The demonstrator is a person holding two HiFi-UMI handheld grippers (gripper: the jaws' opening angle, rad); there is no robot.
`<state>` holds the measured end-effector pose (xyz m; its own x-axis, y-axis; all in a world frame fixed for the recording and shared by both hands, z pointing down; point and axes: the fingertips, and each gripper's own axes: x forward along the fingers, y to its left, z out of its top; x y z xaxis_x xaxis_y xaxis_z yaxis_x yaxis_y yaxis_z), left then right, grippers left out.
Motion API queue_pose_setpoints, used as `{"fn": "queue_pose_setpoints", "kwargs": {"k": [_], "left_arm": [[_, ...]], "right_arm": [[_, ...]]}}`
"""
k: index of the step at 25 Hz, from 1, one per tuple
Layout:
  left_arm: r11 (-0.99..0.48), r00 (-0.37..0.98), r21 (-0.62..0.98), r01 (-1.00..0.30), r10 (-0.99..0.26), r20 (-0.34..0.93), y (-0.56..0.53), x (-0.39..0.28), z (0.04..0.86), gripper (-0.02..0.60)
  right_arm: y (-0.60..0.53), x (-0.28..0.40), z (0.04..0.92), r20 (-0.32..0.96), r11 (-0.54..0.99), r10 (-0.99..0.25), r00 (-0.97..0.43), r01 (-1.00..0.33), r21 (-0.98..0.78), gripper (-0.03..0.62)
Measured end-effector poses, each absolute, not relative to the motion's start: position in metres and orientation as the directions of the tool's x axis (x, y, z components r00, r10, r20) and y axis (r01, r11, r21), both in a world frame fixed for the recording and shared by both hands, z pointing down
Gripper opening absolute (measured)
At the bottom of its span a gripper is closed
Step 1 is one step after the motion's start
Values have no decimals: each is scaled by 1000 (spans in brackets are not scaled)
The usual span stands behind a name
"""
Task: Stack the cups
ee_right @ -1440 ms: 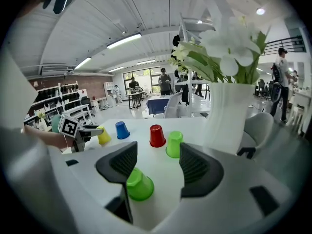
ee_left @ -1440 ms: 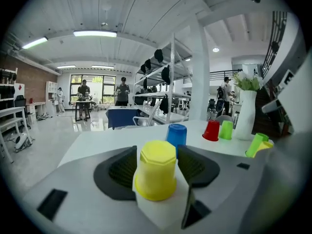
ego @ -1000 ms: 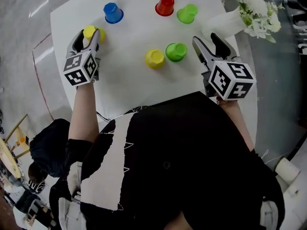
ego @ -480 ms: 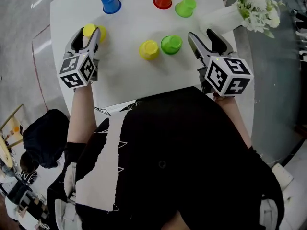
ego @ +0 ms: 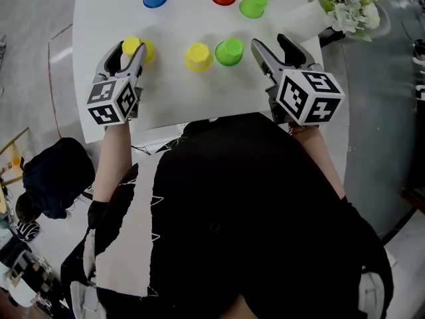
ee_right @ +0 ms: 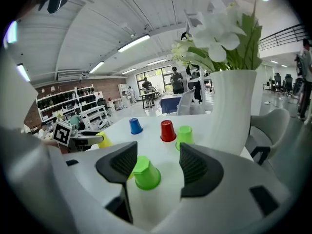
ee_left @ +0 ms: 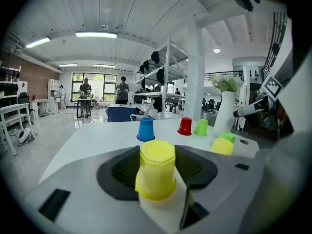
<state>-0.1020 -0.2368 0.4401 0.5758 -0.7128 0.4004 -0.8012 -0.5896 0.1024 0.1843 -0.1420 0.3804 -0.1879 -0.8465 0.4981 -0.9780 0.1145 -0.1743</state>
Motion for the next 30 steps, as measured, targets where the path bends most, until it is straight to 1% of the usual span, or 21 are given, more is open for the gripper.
{"fn": "queue_pose_setpoints", "kwargs": {"k": [9,19,30], "left_arm": [[-601,580,97,-793,-697,422,-204,-81,446,233],[-628,594,85,-774,-672,442,-187,-53,452,233],[-639,600,77,-765,-665,445,-183,-44,454,233]], "right_arm": [[-130,185,382,497,161,-837,-230,-971,-177,275],[-123,195,384,494,176,-834,-245,-967,-182,275],[-123,198,384,490,186,-834,-255,-965,-185,275]]}}
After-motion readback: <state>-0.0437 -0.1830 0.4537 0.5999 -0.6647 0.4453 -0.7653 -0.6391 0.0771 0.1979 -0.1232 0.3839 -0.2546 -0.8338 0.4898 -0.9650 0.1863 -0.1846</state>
